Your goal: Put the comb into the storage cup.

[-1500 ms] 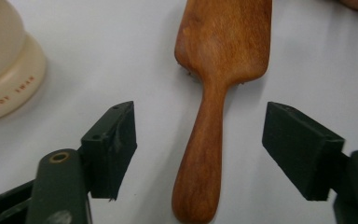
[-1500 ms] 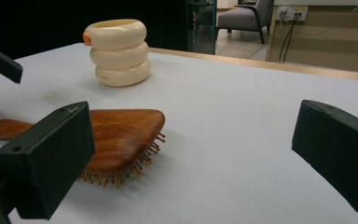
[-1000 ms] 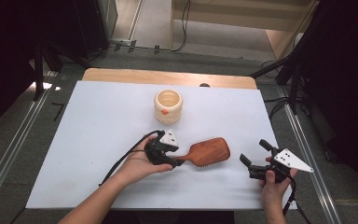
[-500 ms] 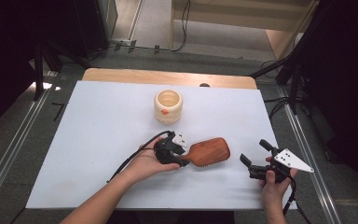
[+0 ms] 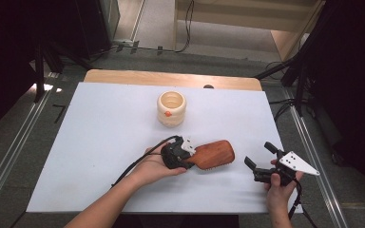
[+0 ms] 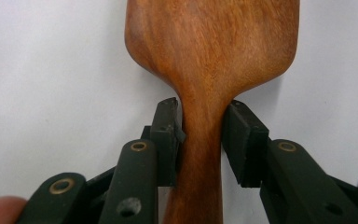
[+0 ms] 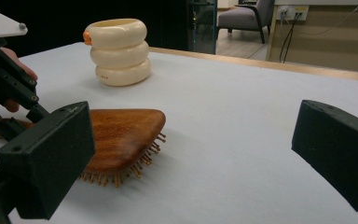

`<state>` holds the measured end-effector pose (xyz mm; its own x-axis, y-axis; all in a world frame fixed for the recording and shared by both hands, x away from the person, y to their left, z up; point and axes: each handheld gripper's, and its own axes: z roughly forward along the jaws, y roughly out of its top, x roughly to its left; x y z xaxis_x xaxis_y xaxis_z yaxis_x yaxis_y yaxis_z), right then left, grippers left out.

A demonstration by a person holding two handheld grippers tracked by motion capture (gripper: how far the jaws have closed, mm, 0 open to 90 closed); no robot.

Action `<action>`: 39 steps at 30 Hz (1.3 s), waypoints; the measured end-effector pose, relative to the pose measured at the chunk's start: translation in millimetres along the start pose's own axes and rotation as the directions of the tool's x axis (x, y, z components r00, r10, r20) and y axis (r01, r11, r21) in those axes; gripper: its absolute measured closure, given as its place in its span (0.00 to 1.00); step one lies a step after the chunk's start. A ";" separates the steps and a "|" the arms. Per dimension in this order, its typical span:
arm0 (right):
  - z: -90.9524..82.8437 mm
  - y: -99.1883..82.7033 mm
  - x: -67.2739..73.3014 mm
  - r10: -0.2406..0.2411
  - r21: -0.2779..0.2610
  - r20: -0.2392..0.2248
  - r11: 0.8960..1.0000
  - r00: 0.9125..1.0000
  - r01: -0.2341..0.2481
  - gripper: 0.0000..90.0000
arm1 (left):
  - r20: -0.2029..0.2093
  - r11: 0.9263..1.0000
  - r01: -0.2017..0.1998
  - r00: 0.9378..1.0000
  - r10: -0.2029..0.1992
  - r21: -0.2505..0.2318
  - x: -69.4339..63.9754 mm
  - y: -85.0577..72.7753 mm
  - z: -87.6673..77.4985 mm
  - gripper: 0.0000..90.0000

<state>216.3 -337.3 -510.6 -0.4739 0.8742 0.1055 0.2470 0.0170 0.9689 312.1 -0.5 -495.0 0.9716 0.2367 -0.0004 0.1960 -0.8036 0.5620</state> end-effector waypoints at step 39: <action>3.8 27.8 29.0 0.101 -0.007 -0.014 0.995 0.995 -0.101 0.00 | -0.085 0.958 0.068 0.992 -0.095 -0.279 -1.3 -22.2 -27.1 0.81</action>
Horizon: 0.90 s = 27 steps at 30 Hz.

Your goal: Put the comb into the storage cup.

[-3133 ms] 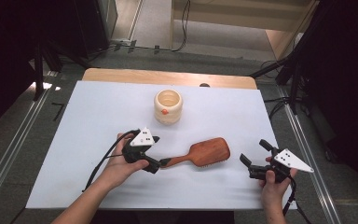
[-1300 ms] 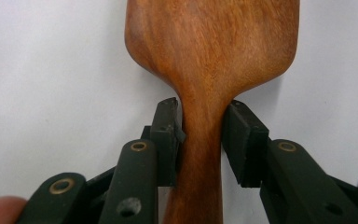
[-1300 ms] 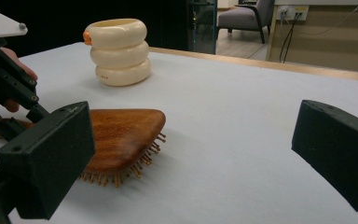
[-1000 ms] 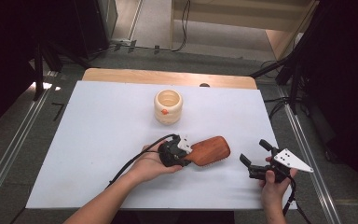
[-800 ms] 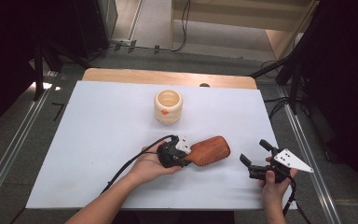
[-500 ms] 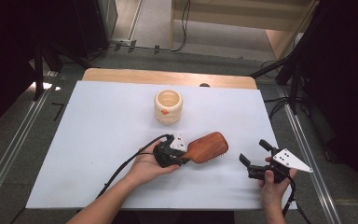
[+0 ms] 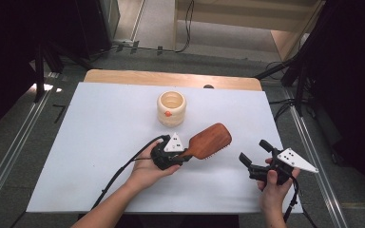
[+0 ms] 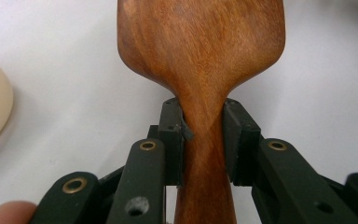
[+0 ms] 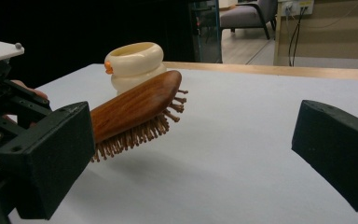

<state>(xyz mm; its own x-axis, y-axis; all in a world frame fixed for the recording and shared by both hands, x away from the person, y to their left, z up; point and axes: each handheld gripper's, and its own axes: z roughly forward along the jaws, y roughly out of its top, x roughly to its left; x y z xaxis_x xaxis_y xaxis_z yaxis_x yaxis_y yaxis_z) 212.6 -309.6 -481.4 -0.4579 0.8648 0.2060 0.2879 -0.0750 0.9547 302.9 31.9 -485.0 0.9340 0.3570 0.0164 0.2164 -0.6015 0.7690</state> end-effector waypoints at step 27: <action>35.4 37.8 52.3 0.038 0.072 -0.043 0.997 0.998 -0.035 0.00 | -0.107 0.984 0.020 0.993 -0.039 -0.177 -2.2 -5.2 -42.3 0.81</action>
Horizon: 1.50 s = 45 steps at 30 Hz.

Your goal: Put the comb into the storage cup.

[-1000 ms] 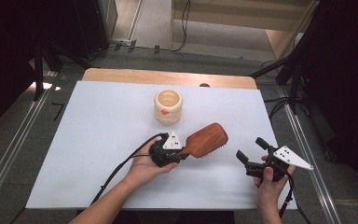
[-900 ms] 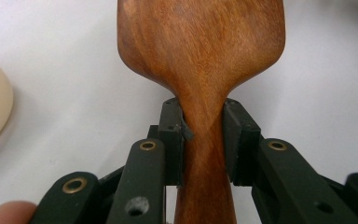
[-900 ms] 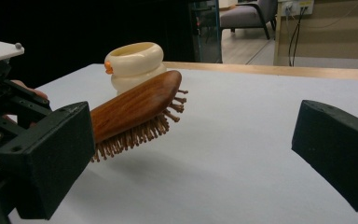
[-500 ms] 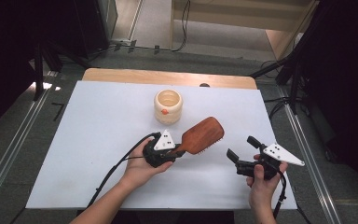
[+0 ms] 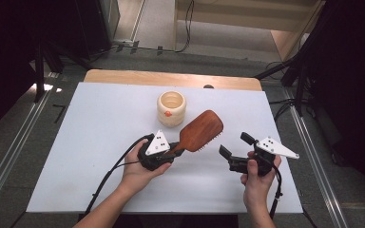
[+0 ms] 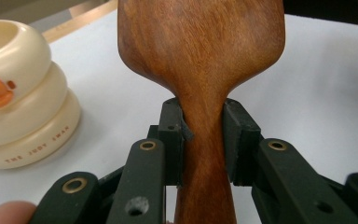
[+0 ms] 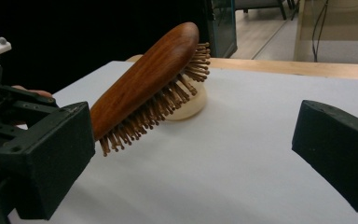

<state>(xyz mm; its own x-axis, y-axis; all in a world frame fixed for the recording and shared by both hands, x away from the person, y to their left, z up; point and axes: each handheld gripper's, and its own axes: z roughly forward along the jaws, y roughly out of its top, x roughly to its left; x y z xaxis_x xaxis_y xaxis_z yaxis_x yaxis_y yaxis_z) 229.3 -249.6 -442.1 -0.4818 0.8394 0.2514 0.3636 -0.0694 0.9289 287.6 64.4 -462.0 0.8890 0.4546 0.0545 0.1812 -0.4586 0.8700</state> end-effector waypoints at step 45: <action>74.0 31.6 48.7 0.204 0.037 -0.114 0.979 0.972 -0.201 0.13 | -0.080 0.988 -0.021 0.997 0.009 -0.156 -14.1 -1.4 -21.5 0.81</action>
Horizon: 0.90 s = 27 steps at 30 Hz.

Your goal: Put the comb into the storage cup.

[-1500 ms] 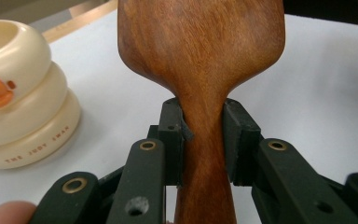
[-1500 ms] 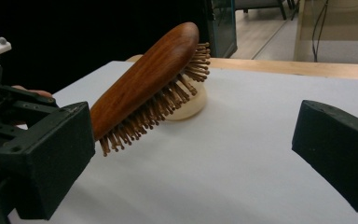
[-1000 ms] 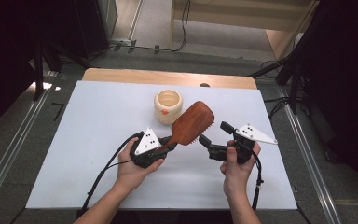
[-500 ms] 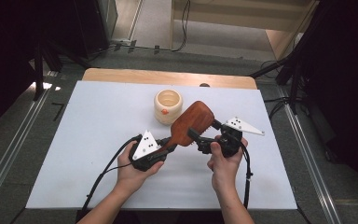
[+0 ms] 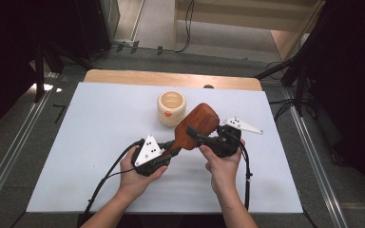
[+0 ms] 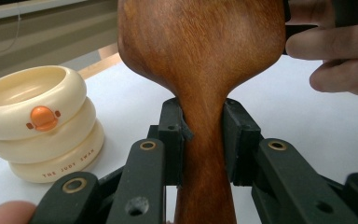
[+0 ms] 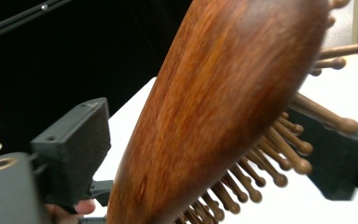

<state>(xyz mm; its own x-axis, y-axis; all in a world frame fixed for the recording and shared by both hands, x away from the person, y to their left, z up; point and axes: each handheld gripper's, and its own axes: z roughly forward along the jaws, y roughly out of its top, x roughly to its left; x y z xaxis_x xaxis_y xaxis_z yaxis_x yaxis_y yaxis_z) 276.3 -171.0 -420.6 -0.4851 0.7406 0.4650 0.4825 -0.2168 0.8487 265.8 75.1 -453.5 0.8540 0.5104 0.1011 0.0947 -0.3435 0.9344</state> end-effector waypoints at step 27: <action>2.4 -3.1 0.9 0.045 0.004 -0.167 0.999 0.985 -0.045 0.55 | 0.020 0.999 0.026 0.999 -0.025 -0.036 0.1 -5.4 5.7 0.78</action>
<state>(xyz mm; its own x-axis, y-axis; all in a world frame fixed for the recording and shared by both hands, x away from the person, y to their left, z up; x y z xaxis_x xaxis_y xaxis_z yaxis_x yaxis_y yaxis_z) 276.2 -168.2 -423.5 -0.5781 0.6131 0.5384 0.5070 -0.2470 0.8258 268.2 72.5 -460.5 0.8613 0.5032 0.0705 0.0983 -0.3012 0.9485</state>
